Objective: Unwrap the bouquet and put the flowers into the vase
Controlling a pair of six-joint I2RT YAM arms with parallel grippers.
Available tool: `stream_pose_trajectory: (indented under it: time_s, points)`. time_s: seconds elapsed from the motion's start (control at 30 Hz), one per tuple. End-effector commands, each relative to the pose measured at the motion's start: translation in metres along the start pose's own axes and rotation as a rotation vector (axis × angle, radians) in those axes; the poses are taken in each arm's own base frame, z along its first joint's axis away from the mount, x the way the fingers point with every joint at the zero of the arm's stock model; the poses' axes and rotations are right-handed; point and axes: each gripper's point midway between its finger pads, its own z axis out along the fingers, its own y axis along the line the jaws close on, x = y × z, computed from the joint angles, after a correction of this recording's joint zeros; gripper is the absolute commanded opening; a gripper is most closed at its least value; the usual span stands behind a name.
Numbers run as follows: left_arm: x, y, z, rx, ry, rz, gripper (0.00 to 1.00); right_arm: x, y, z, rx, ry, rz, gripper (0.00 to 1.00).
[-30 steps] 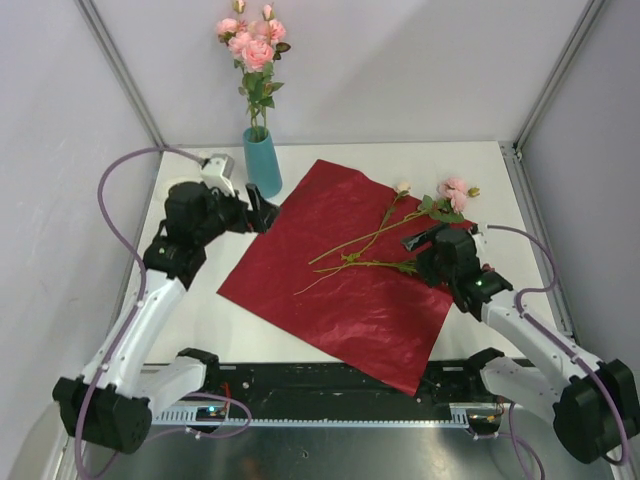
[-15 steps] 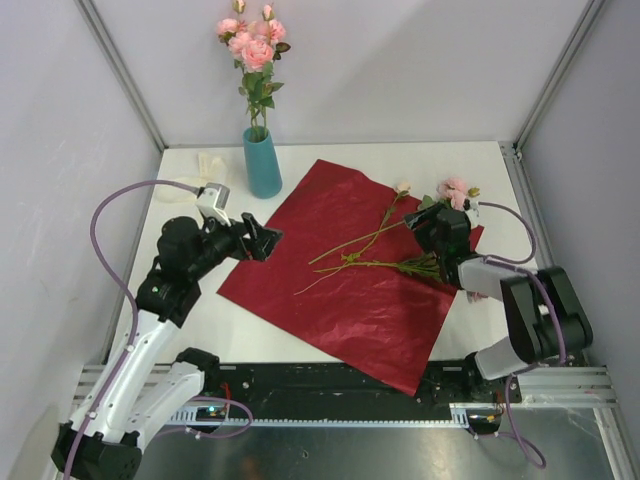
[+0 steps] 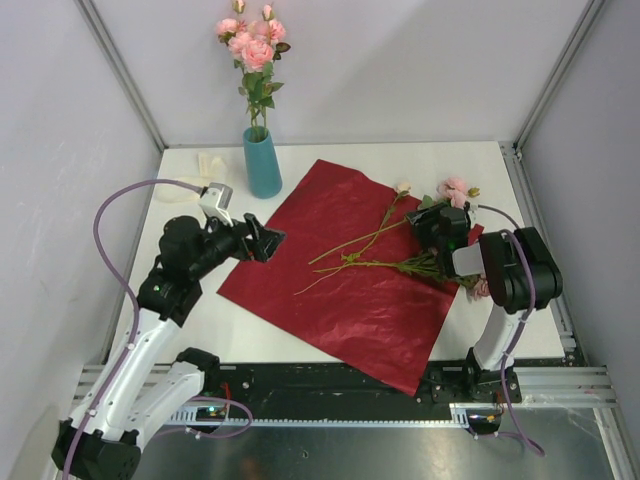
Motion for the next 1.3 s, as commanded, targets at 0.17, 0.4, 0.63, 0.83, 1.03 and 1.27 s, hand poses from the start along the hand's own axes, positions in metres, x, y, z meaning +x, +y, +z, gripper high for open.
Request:
stream_pose_trajectory:
  time_s: [0.17, 0.4, 0.63, 0.83, 1.03, 1.27]
  points:
    - [-0.003, -0.009, 0.005, 0.055, -0.001, 0.013, 1.00, -0.017, 0.010, 0.023, -0.065, -0.023, 0.081, 0.56]
    - [0.002, -0.010, 0.007, 0.065, 0.017, 0.015, 1.00, -0.017, 0.008, 0.031, -0.084, -0.017, 0.086, 0.50]
    - [0.004, -0.011, 0.007, 0.078, 0.023, 0.029, 1.00, -0.031, 0.029, 0.027, -0.166, -0.037, 0.070, 0.27]
    - [0.007, -0.011, 0.007, 0.087, 0.030, 0.043, 0.99, -0.043, 0.063, 0.011, -0.259, -0.031, 0.017, 0.15]
    - [0.007, -0.010, 0.008, 0.081, 0.031, 0.038, 0.97, -0.052, 0.097, -0.018, -0.312, -0.028, -0.060, 0.07]
    - [-0.008, -0.015, 0.004, 0.077, 0.003, 0.048, 0.96, -0.067, 0.133, -0.062, -0.337, -0.076, -0.167, 0.03]
